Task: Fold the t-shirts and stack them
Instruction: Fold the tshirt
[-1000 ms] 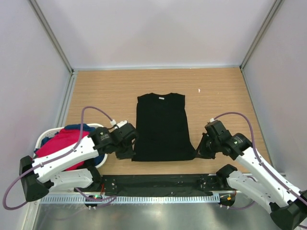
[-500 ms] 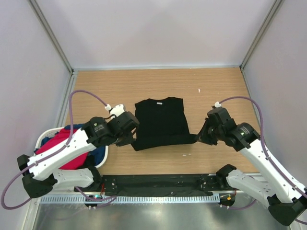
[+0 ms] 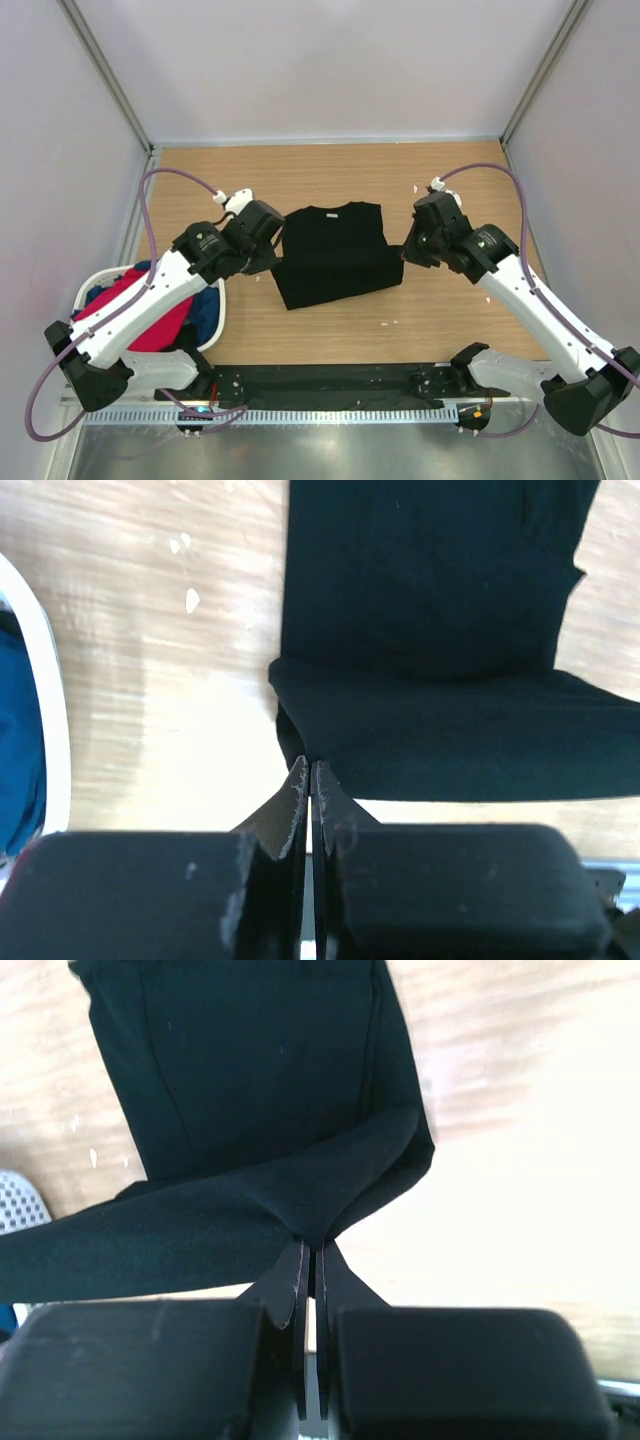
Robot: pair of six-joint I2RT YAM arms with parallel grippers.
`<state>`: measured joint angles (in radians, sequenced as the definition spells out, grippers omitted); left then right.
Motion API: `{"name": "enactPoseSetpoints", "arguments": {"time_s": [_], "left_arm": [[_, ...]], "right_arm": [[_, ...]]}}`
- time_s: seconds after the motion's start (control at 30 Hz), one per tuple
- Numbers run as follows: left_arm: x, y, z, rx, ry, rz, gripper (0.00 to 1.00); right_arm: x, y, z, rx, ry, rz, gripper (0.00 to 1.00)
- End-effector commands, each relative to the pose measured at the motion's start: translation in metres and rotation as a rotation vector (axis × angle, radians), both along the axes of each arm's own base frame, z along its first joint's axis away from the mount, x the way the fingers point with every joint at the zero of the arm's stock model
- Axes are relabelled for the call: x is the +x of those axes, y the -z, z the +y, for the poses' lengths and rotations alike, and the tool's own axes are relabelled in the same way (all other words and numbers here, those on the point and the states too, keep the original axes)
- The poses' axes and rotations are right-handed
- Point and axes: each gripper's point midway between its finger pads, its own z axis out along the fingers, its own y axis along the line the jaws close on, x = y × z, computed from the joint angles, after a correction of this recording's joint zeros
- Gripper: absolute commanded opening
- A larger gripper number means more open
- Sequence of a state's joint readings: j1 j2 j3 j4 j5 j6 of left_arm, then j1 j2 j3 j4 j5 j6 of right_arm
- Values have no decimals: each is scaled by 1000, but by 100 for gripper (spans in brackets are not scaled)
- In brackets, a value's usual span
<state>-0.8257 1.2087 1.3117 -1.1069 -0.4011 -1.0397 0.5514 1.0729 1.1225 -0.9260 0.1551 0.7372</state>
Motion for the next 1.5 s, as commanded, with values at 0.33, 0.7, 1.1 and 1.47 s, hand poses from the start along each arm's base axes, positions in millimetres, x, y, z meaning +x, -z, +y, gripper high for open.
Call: {"name": "enactPoseSetpoints", "arguments": {"time_s": [0.33,0.7,1.1,1.47], "left_arm": [[75,-9,1,-54,-45,-126,0],[124,24,-7,-144,-82,-17,0],[189,91,9,-142,-169,91,0],[235,87,36,-34,-157,104,72]], "right_arm": [[85,-27,-23,-46,139,-178,1],[161,-5,-28,-62,146,-173,1],[268,57,-3,-81,53,-123,1],[313,57,10,-56,-54,-156,65]]}}
